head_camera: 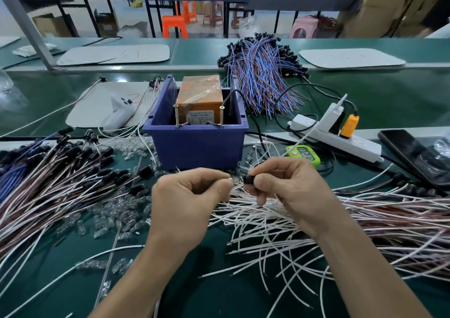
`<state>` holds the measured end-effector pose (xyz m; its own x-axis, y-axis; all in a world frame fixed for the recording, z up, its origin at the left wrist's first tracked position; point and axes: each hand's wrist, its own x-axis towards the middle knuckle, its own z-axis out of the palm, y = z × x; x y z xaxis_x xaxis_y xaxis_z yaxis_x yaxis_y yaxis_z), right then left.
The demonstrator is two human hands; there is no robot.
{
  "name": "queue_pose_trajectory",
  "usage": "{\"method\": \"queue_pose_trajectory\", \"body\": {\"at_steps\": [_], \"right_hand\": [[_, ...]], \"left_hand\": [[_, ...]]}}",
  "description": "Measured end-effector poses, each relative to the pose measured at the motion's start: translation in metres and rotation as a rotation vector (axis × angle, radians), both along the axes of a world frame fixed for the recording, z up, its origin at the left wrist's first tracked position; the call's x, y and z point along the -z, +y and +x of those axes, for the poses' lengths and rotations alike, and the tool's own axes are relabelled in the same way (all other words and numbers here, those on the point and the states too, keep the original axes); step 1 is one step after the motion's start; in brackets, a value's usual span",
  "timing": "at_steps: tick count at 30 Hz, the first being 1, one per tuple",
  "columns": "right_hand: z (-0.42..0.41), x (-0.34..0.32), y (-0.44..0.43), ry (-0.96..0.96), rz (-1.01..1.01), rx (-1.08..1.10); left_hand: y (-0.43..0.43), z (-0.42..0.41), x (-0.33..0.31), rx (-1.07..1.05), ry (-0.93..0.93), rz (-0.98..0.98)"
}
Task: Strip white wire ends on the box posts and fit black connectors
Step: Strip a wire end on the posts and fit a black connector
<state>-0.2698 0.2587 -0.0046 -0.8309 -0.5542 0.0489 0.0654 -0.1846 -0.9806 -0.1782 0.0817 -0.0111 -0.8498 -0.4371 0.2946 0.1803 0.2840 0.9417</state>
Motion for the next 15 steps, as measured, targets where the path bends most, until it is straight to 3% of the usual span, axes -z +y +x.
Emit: {"method": "queue_pose_trajectory", "body": {"at_steps": [5,15], "right_hand": [[-0.002,-0.001,0.002,-0.058,-0.130,-0.033],[-0.002,0.005,0.003,-0.166,-0.347,-0.345]], "left_hand": [[-0.006,0.000,-0.006,0.008,0.024,0.180],[0.014,0.013,-0.013,0.130,0.168,-0.006]]}}
